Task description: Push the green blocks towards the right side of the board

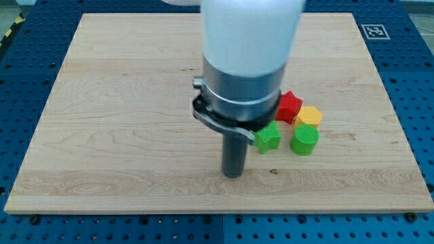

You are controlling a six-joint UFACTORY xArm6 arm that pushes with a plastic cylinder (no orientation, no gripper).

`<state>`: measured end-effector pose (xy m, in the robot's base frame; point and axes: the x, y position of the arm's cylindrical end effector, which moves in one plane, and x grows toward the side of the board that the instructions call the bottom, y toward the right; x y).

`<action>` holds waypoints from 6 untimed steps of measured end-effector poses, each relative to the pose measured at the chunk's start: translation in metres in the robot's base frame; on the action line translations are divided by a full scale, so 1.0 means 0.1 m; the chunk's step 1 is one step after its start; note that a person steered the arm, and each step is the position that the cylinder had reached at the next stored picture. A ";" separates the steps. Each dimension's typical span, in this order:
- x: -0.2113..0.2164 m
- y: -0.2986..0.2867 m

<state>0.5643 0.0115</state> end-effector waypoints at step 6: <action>-0.02 0.85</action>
